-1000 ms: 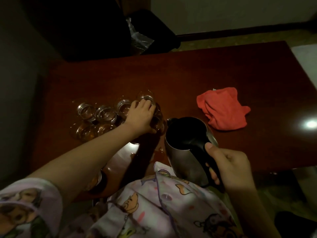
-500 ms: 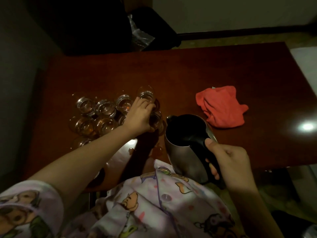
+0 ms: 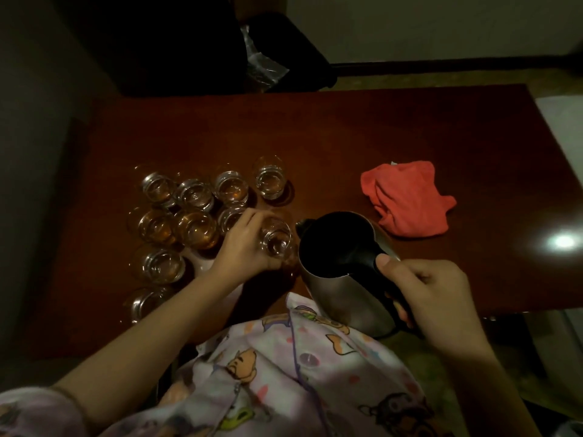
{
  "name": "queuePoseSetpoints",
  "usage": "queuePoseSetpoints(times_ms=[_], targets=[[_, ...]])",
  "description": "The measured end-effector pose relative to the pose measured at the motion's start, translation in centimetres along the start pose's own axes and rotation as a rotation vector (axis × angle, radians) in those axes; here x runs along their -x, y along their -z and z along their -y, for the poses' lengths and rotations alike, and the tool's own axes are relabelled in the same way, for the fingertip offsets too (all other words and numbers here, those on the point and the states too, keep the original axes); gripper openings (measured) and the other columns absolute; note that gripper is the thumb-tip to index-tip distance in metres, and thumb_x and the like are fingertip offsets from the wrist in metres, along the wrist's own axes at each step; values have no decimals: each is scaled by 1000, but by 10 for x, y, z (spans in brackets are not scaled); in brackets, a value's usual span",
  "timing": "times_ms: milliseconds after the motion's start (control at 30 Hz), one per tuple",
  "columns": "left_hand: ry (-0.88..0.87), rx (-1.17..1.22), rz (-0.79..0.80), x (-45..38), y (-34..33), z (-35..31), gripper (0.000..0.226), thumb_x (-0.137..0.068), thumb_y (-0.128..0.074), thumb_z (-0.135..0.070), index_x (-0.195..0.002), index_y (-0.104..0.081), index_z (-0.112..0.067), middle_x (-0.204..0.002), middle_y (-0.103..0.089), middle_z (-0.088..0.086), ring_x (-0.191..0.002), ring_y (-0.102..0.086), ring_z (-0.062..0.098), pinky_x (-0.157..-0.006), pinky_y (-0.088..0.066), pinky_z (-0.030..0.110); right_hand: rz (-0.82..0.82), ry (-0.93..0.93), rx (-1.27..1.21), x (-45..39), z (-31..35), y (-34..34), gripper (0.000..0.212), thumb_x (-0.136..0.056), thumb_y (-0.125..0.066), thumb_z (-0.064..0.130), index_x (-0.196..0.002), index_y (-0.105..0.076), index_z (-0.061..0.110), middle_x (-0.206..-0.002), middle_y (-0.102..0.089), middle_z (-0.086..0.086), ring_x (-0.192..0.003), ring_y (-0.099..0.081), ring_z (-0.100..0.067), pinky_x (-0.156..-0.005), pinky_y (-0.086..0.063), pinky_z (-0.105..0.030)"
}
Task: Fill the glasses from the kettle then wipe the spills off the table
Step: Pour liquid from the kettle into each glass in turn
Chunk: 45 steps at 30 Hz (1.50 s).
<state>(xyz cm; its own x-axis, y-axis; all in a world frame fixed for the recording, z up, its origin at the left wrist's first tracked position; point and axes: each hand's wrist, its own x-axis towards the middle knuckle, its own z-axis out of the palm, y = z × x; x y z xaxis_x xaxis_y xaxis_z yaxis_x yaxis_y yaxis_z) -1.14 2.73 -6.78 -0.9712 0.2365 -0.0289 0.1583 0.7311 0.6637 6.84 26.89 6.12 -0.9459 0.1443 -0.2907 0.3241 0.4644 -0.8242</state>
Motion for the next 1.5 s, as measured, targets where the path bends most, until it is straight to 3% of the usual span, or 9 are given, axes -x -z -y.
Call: queuePoseSetpoints(times_ms=[100,233,433,633,900,1033,1167,1333,1500], targets=[[70,54,-28,7,-4,-2,86,-50,-88,-23,-125,-47,-12,-117,-40,-1,-103,-43,10,-75,-32,9,44,51,93,-2,5,1,62,-71,-54,56,-49,-45,-1,-40,-40,-17,-38,-35,-15,-45,-28,-35],[102,84,-104,15,-6,-2,90,-49,-91,-26,-126,-47,-10,-115,-37,-4,-101,-42,7,-74,-30,5,107,126,235,-5,14,0,67,-68,-49,63,-52,-41,0,-43,-30,-7,-42,-28,-15,-45,-27,-44],[120,155,-152,28,-8,6,88,-47,-92,-24,-123,-51,-10,-117,-40,-1,-101,-42,3,-81,-33,4,224,174,401,-13,26,-2,67,-67,-45,68,-54,-44,2,-43,-33,-4,-40,-30,-12,-46,-26,-39],[173,224,-167,48,-11,11,85,-45,-92,-17,-120,-55,-11,-121,-43,0,-104,-45,6,-82,-30,-5,352,192,597,-22,47,-8,64,-70,-47,63,-52,-46,2,-45,-39,-8,-45,-45,-33,-47,-35,-44],[238,302,-149,58,-14,11,83,-50,-90,-20,-124,-53,-17,-117,-54,-6,-104,-53,4,-86,-38,7,412,242,714,-29,58,-16,65,-68,-43,66,-53,-51,3,-45,-40,-6,-42,-40,-20,-49,-29,-37],[270,318,-126,63,-15,12,85,-50,-90,-20,-125,-52,-17,-117,-53,-8,-102,-49,-3,-80,-33,-3,429,226,725,-25,62,-18,60,-68,-42,65,-50,-48,8,-45,-38,-5,-42,-37,-19,-49,-28,-36],[282,332,-118,66,-17,14,88,-46,-92,-20,-125,-53,-16,-114,-56,-10,-99,-51,-5,-81,-33,-4,430,216,736,-21,63,-21,62,-68,-42,65,-53,-51,5,-46,-40,-5,-43,-41,-21,-50,-31,-37],[335,411,-127,69,-13,11,84,-46,-91,-14,-120,-50,-22,-103,-54,-25,-95,-53,-10,-81,-44,10,437,224,775,-17,65,-22,65,-68,-41,66,-58,-53,3,-47,-43,-6,-45,-43,-22,-51,-31,-36],[336,397,-137,73,-11,16,81,-42,-88,-27,-115,-52,-26,-107,-61,-12,-100,-59,5,-84,-50,28,442,225,798,-17,70,-26,66,-66,-40,67,-57,-52,2,-48,-44,-7,-46,-44,-24,-50,-32,-37]])
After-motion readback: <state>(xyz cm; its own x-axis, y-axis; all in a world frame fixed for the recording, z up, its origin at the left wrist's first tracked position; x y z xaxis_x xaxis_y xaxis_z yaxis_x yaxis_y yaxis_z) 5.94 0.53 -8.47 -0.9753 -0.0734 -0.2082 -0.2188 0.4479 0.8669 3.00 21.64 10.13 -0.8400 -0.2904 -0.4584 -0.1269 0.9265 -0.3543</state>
